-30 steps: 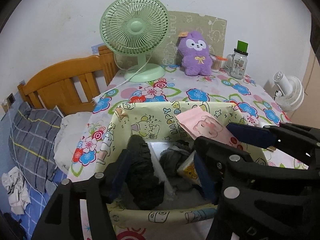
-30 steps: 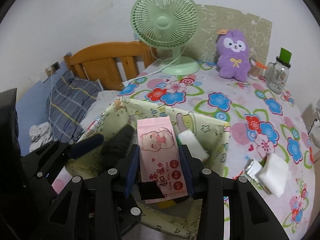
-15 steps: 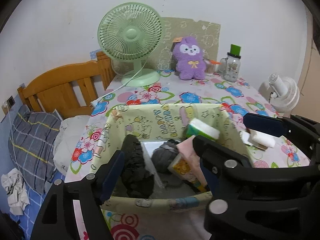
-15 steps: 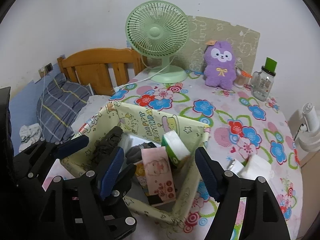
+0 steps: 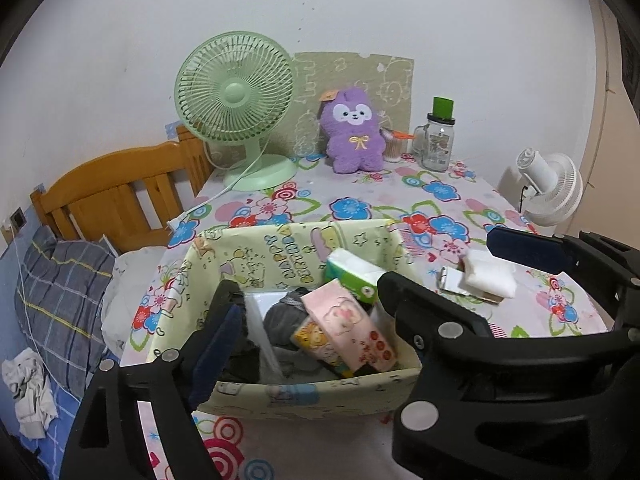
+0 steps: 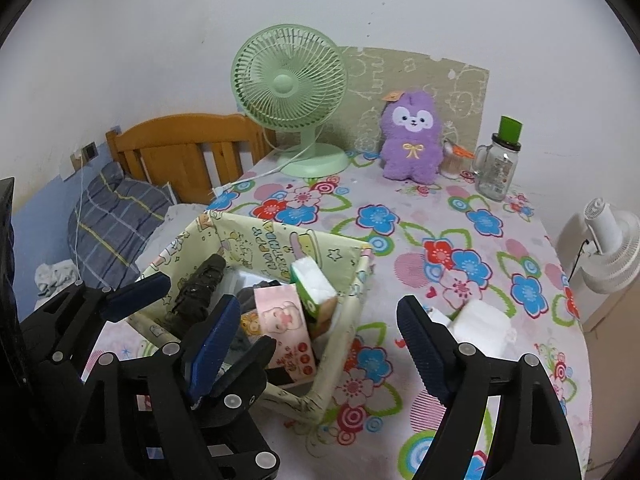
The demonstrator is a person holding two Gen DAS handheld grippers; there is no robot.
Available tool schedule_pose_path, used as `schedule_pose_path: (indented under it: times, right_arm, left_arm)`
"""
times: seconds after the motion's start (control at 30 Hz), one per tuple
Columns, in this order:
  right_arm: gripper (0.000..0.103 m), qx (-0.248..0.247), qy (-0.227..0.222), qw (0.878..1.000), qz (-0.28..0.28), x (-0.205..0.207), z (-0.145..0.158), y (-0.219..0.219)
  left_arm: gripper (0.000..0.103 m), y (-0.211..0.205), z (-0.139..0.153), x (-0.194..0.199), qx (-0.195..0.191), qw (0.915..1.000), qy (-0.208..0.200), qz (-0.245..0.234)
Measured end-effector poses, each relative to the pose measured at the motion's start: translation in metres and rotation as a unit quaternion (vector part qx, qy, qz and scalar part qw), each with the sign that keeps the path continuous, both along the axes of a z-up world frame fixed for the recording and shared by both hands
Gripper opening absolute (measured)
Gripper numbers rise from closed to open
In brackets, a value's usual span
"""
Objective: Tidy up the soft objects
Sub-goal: 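Withdraw both tools from the storage box toward the white cloth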
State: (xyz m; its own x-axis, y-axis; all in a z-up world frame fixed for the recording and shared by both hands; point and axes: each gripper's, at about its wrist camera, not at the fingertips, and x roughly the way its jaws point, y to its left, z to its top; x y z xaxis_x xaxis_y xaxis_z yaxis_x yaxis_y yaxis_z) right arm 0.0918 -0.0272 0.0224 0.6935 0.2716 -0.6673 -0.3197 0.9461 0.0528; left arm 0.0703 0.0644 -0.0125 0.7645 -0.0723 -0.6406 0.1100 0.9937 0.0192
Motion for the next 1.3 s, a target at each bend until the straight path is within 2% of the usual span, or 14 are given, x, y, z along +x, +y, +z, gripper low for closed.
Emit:
schedule_pose_path:
  times: [0.43, 0.73, 1.3]
  right_arm:
    - [0.084, 0.007, -0.016, 1.0, -0.02, -0.015, 0.01, -0.034]
    - [0.091, 0.011, -0.028, 0.999, -0.035, -0.023, 0.016, -0.06]
    - [0.097, 0.011, -0.044, 0.997, -0.056, -0.031, 0.023, -0.102]
  left_arm:
    - [0.092, -0.032, 0.011, -0.01, 0.007, 0.9999, -0.012, -0.01]
    - [0.097, -0.053, 0.015, -0.016, 0.007, 0.9997, -0.017, -0.015]
    - [0.099, -0.092, 0.023, -0.022, 0.006, 0.9995, -0.019, -0.025]
